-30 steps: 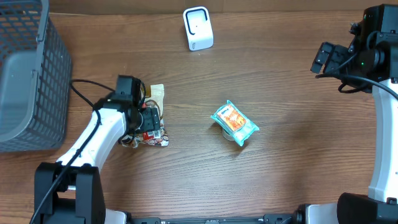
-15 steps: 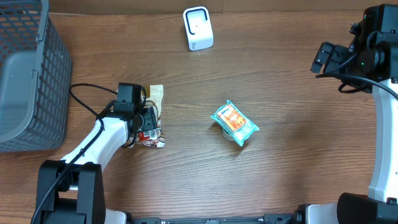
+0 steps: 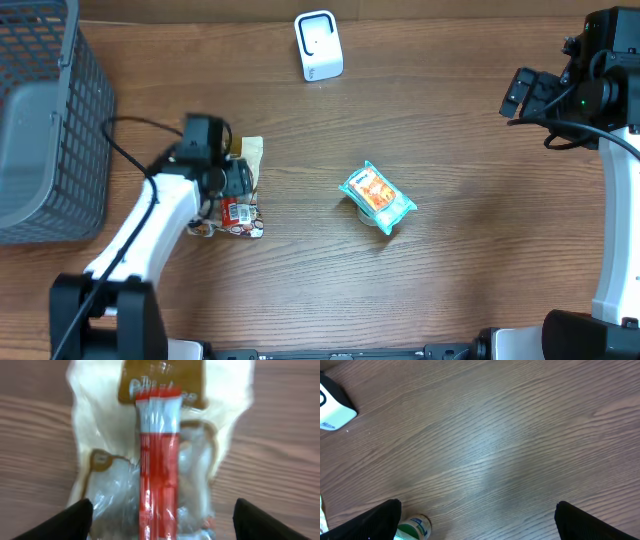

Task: Scan the item barcode
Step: 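Lower the bread bag onto the table beside the snack pack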

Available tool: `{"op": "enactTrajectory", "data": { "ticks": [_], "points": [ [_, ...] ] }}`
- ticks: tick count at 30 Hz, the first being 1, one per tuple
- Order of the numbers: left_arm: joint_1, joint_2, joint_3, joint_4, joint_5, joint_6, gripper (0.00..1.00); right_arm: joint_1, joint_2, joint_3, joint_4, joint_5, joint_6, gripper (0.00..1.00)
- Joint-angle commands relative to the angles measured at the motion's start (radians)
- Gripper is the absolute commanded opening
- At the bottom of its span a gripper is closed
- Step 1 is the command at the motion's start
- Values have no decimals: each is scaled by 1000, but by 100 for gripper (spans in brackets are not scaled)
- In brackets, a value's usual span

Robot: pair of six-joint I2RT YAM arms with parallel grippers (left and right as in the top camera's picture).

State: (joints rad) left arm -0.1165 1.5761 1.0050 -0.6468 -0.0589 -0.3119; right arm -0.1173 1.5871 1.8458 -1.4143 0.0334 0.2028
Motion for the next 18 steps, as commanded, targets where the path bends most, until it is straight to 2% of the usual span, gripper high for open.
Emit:
{"op": "enactTrajectory", "data": {
  "ticks": [1,2,3,4,5,6,7,12,18],
  "points": [
    [0,-108,151,-100,17,-1,82,-1,-2,18,6,10,3,100],
    [-2,-124,167,-133,32,-3,81,-1,-2,18,6,10,3,100],
    [-2,-147,179,-183,74,-3,73,-1,-2,18,6,10,3,100],
    [-2,-159,178,-215,97,-2,58,-1,-2,18,6,10,3,100],
    [-2,-163,178,-257,109,-2,32,-1,-2,18,6,10,3,100],
    [-2,-163,177,-298,112,-2,13,-1,-2,18,6,10,3,100],
    [-2,-159,174,-346,112,-3,4,-1,-2,18,6,10,3,100],
    [-2,-155,90,-451,222,-3,4,-1,-2,18,6,10,3,100],
    [-2,-155,-88,-374,296,-7,4,-1,-2,18,6,10,3,100]
  ]
}}
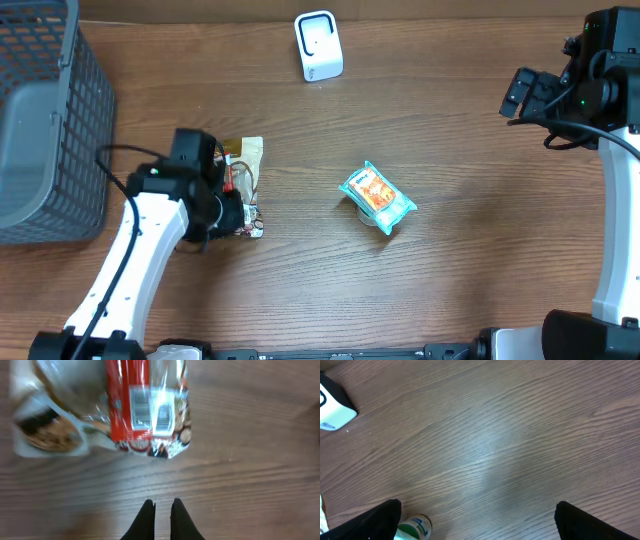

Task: Scan the item barcode
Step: 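Lower the bread bag onto the table beside the snack pack, then open the left gripper and retract the left arm beside the basket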

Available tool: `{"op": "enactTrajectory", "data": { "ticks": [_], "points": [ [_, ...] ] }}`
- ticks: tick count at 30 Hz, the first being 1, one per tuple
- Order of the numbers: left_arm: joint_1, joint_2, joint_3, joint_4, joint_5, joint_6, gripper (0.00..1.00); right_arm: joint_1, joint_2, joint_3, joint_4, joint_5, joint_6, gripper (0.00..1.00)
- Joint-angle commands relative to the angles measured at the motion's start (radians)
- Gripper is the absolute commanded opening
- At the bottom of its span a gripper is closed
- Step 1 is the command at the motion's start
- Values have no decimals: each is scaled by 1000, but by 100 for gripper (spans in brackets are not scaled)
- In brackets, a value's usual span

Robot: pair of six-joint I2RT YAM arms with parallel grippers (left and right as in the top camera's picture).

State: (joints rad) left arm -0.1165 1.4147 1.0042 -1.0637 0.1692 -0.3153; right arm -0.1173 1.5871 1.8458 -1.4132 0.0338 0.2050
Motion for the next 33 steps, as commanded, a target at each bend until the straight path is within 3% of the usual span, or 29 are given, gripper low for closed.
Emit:
{"op": "enactTrajectory", "data": {
  "ticks": [1,9,17,25,33],
  "points": [
    [-2,6,-122,70,69,-16,4,-1,-2,18,5,10,0,100],
    [-2,6,-279,259,60,-33,4,-1,-2,18,5,10,0,100],
    [-2,6,-362,323,58,-33,5,-1,-2,18,5,10,0,100],
    [-2,6,-381,442,-95,-34,4,-1,-2,18,5,10,0,100],
    [-2,18,-381,674,-151,-29,5,-1,-2,18,5,10,0,100]
  ]
}}
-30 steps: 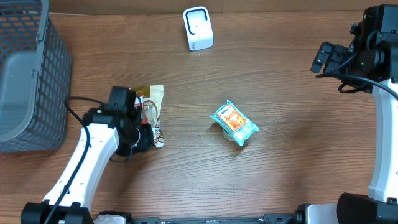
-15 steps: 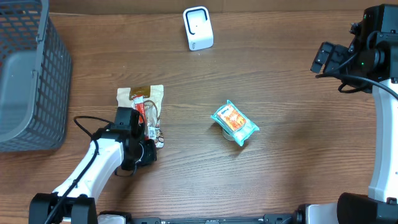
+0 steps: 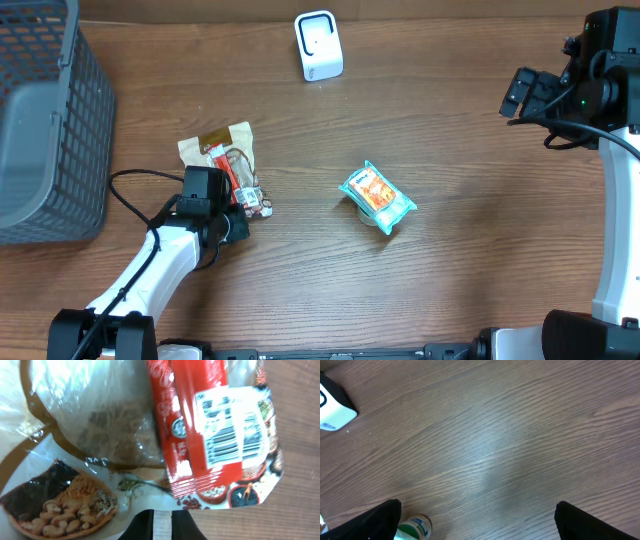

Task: Scan the item barcode
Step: 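Open the left gripper and retract the left arm beside the basket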

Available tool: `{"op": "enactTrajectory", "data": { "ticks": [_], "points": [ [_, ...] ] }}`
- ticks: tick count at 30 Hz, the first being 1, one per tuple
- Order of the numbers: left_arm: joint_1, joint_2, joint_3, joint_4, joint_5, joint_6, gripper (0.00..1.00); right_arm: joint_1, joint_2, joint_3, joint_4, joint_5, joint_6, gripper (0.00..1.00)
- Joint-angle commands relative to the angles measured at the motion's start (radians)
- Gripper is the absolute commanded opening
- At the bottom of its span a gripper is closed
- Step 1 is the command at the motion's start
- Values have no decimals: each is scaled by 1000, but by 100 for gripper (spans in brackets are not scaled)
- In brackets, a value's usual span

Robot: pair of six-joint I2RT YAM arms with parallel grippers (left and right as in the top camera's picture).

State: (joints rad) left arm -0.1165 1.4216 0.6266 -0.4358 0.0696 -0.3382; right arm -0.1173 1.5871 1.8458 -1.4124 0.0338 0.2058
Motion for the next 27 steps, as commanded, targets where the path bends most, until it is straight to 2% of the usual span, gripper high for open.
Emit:
{"op": "enactTrajectory", "data": {
  "ticks": [1,9,15,21,24,27],
  "points": [
    [-2,13,-3,57,-60,-6,5,-1,-2,18,5,10,0,100],
    [-2,14,-3,60,-260,-6,5,-1,-2,18,5,10,0,100],
    [-2,13,-2,68,-255,-6,4,-1,-2,18,5,10,0,100],
    [-2,-51,214,-240,-262,9,5,-1,-2,18,5,10,0,100],
    [2,-74,384,-355,-269,32,26,-1,-2,18,5,10,0,100],
    [26,-75,539,-402,-339,31,35,-1,-2,18,5,10,0,100]
  ]
}}
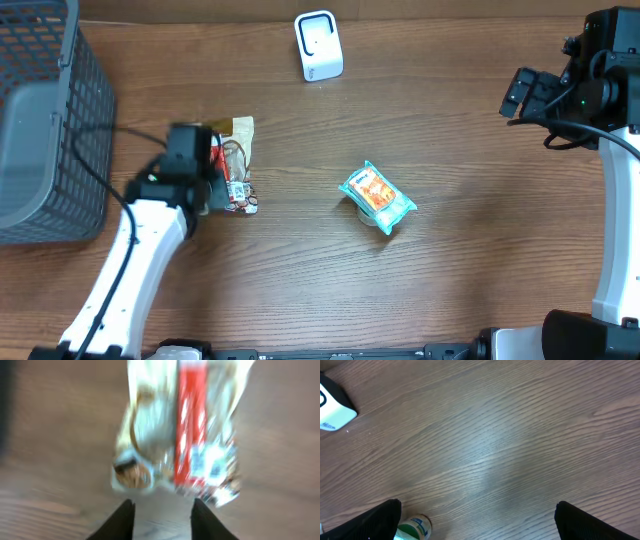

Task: Scan the item barcode
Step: 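Open the left gripper and retract the left arm beside the basket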

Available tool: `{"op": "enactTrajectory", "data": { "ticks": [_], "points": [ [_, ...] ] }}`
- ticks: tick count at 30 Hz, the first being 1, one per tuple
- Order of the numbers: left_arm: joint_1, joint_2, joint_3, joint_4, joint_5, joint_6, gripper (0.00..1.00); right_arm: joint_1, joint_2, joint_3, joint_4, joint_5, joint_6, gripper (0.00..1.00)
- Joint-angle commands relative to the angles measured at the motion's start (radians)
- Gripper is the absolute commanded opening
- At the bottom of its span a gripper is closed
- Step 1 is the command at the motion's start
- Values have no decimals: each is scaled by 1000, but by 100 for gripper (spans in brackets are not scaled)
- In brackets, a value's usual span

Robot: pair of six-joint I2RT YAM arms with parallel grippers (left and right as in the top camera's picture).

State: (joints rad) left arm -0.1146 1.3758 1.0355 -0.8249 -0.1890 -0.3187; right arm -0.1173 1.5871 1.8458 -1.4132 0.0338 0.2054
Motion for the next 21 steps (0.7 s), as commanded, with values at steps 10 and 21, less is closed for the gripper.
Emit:
{"op": "enactTrajectory", "data": {
  "ticks": [10,21],
  "points": [
    [176,-17,183,31,-179,8,100,-1,-2,18,5,10,0,100],
    [190,-15,183,25,-177,8,100,-1,-2,18,5,10,0,100]
  ]
}}
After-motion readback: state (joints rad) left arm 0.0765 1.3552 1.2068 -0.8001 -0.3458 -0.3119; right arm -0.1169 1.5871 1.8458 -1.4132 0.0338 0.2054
